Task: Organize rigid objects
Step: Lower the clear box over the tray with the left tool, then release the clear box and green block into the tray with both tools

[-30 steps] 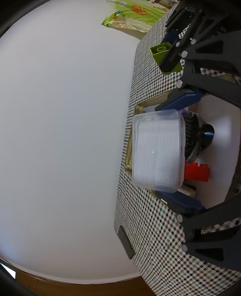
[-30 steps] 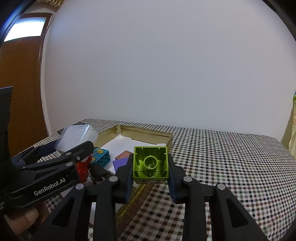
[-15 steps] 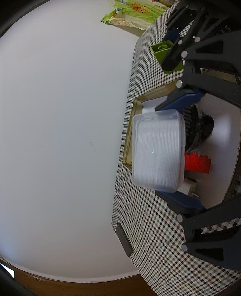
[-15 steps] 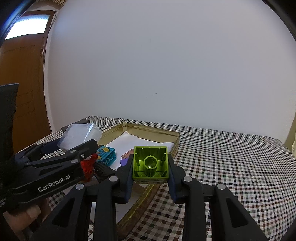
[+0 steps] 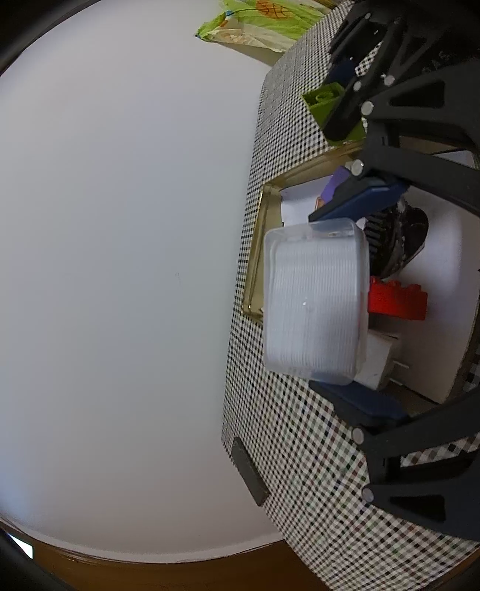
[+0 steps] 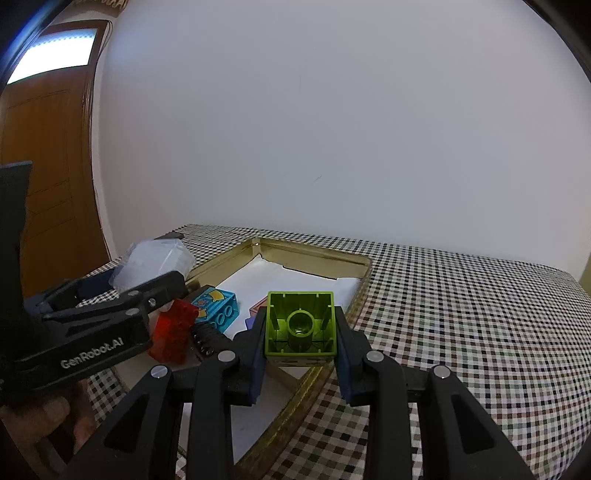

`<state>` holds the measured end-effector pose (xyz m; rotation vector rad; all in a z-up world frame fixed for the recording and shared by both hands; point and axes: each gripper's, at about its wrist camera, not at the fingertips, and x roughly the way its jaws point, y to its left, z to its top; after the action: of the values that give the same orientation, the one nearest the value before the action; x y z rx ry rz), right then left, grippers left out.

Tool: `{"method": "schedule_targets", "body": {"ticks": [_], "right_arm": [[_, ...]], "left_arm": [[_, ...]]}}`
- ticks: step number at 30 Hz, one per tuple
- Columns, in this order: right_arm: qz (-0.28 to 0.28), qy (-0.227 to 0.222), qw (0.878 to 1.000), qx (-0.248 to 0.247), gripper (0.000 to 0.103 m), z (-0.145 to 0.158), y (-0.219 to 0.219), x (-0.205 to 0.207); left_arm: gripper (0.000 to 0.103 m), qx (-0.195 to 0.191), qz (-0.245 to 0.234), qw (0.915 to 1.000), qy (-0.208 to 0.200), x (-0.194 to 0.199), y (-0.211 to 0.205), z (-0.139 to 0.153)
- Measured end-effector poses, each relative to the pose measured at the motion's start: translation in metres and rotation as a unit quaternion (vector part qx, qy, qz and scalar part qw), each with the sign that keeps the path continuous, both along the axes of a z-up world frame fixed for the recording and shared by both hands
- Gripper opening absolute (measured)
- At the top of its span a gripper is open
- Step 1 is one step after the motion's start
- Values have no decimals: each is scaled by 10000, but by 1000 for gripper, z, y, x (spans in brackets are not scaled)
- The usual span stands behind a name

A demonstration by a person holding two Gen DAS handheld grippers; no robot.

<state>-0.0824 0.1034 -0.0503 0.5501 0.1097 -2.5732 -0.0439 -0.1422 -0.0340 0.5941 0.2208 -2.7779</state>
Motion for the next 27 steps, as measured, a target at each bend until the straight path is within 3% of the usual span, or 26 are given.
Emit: {"method": "schedule_targets", "body": {"ticks": [8,25,27], "right_arm": [[143,-469,9988,-45,34,-3,-8,-30],[169,-818,9965,-44,34,1,-26,-75],[185,-880,9959,-81,40,0,-26,-77]], "left_arm": [[80,-143,-157,9992,-330,-21,-6,6],[81,-246,-309,9929,-1119,-66,-6,-2],[82,-249,-273,9930,-1124,-64,-6,-2]]}}
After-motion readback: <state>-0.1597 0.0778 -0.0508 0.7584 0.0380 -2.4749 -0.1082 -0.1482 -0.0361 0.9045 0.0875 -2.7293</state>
